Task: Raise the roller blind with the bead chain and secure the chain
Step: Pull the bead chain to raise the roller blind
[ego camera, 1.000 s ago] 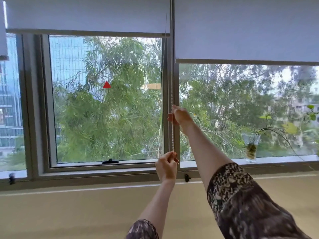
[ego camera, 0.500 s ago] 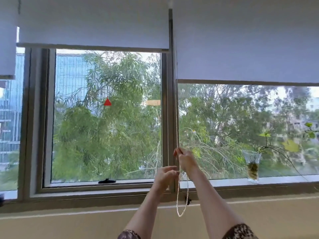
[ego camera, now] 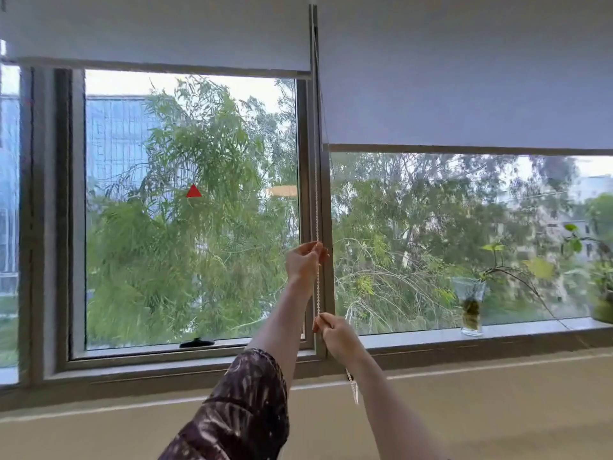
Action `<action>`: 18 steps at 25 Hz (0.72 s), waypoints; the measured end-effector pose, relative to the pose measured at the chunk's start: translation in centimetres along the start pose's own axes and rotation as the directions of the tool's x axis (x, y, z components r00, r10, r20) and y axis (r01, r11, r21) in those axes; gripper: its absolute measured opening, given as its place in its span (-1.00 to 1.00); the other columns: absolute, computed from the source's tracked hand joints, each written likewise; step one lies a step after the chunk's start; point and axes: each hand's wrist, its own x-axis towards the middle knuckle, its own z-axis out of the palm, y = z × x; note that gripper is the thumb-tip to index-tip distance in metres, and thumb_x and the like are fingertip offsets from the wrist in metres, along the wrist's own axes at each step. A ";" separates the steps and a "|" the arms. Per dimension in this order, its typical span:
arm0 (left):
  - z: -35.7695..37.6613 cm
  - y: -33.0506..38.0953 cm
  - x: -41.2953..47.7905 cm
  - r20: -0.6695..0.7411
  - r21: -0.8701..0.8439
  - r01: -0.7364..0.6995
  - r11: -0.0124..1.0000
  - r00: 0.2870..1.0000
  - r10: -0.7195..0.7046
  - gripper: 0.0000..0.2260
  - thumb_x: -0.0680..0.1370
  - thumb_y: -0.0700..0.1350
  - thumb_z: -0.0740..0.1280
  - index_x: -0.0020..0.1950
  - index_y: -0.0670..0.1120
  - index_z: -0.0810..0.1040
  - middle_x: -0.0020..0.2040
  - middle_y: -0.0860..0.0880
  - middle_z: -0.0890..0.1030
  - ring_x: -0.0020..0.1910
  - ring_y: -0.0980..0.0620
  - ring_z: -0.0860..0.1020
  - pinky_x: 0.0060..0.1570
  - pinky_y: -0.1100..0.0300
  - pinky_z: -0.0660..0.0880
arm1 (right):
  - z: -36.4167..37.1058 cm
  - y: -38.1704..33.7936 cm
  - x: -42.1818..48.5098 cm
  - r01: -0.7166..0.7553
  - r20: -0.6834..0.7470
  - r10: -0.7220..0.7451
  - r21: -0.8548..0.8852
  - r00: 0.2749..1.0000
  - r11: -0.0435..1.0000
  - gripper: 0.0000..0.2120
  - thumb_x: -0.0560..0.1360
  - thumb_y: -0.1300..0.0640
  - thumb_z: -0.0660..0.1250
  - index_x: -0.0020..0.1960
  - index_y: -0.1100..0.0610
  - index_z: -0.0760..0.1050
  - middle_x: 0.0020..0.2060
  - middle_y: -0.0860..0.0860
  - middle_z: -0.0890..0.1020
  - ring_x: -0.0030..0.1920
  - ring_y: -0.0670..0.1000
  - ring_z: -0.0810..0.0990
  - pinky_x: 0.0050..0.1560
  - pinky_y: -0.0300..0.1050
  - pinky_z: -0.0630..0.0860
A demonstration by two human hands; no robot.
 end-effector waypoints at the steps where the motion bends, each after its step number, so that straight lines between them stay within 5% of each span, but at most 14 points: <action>1: 0.1 0.1 -0.1 -0.032 -0.032 0.002 0.999 0.999 -0.003 -0.81 0.52 -0.30 0.34 0.11 -0.28 0.60 -0.06 -0.20 0.67 -0.18 0.00 0.60 -0.28 0.34 0.52 | 0.0 -0.2 -0.2 -0.002 0.009 0.002 0.001 1.000 1.000 -0.70 0.61 0.14 0.11 -0.24 0.11 0.48 -0.54 -0.08 0.33 -0.62 -0.19 0.24 -0.57 -0.36 0.16; 5: -0.1 -0.7 -1.1 -0.077 -0.030 -0.034 0.999 0.997 0.032 -0.83 0.47 -0.42 0.31 0.01 -0.30 0.63 -0.25 -0.07 0.65 -0.31 0.06 0.60 -0.37 0.37 0.56 | -0.4 -1.1 -1.0 -0.112 0.151 0.103 0.054 0.983 0.992 -0.71 0.62 0.18 0.07 -0.16 0.19 0.50 -0.44 0.03 0.46 -0.47 -0.08 0.37 -0.46 -0.27 0.28; 9: -0.8 -1.7 -2.4 -0.081 0.035 -0.074 0.997 0.994 0.077 -0.87 0.47 -0.35 0.37 -0.10 -0.15 0.65 -0.30 0.01 0.65 -0.30 0.08 0.62 -0.30 0.29 0.59 | -1.1 -1.3 -1.2 -0.287 0.252 0.244 0.151 0.936 0.946 -0.72 0.62 0.20 0.07 0.10 0.33 0.49 -0.13 0.18 0.63 -0.34 -0.05 0.54 -0.41 -0.29 0.42; 16: -2.7 -4.7 -5.5 -0.064 0.188 -0.052 0.981 0.996 0.065 -0.71 0.46 -0.40 0.31 -0.24 -0.01 0.64 -0.31 0.02 0.65 -0.27 0.00 0.62 -0.21 0.18 0.62 | -3.4 -5.2 2.2 -0.096 -0.005 0.105 0.359 0.994 0.928 -0.69 0.61 0.13 0.02 0.09 0.29 0.46 0.02 0.23 0.57 -0.06 0.08 0.52 -0.20 -0.16 0.44; 18: -2.9 -6.3 -7.1 -0.069 0.159 -0.012 0.987 0.997 0.023 -0.71 0.45 -0.42 0.32 -0.23 -0.04 0.65 -0.33 0.02 0.66 -0.32 0.04 0.61 -0.32 0.30 0.59 | -3.9 -6.9 3.4 -0.041 -0.058 0.068 0.383 0.996 0.923 -0.71 0.62 0.11 0.03 0.09 0.23 0.47 0.00 0.20 0.57 -0.07 0.07 0.51 -0.18 -0.15 0.44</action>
